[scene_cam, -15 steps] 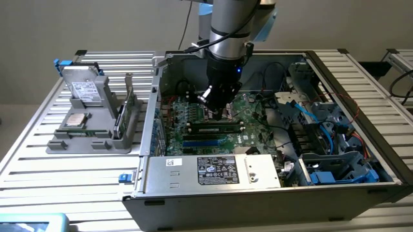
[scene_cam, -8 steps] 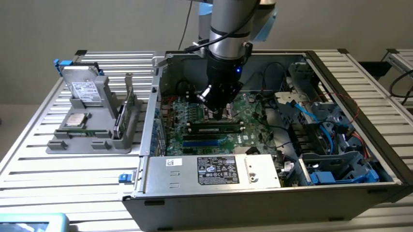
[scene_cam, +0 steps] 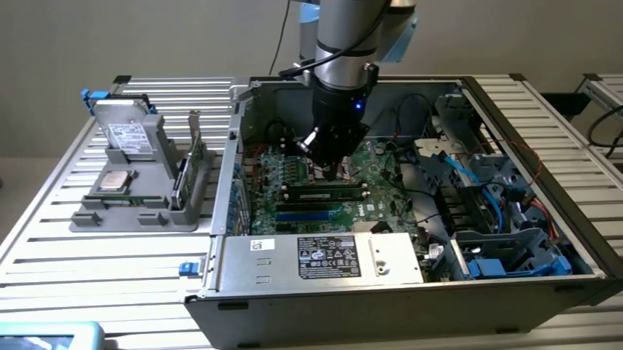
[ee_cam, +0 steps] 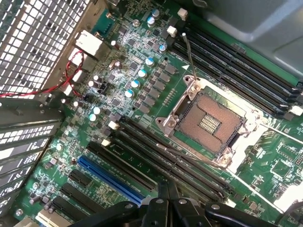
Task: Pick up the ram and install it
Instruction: 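Press down the ram until it locks into place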
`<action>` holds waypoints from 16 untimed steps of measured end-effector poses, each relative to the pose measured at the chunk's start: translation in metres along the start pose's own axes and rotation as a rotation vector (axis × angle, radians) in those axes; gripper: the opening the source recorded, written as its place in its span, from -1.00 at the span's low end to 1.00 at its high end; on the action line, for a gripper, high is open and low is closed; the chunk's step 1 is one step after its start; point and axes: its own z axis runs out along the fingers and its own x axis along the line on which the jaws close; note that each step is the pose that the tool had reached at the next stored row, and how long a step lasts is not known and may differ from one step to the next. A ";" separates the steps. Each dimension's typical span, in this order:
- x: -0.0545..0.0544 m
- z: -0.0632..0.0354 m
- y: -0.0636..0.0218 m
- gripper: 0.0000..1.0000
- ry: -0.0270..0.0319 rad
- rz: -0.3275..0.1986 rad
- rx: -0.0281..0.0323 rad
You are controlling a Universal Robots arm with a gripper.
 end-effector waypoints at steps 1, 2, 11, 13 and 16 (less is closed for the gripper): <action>0.000 0.0000 0.0000 -0.79 -0.0026 0.009 0.0014; 0.000 -0.0001 0.0000 -0.79 -0.0050 0.017 0.0026; 0.000 -0.0001 0.0000 -0.79 -0.0135 0.097 0.0102; 0.000 -0.0001 0.0000 -0.79 -0.0107 0.116 0.0123; 0.000 -0.0001 0.0000 -0.79 -0.0065 0.144 0.0154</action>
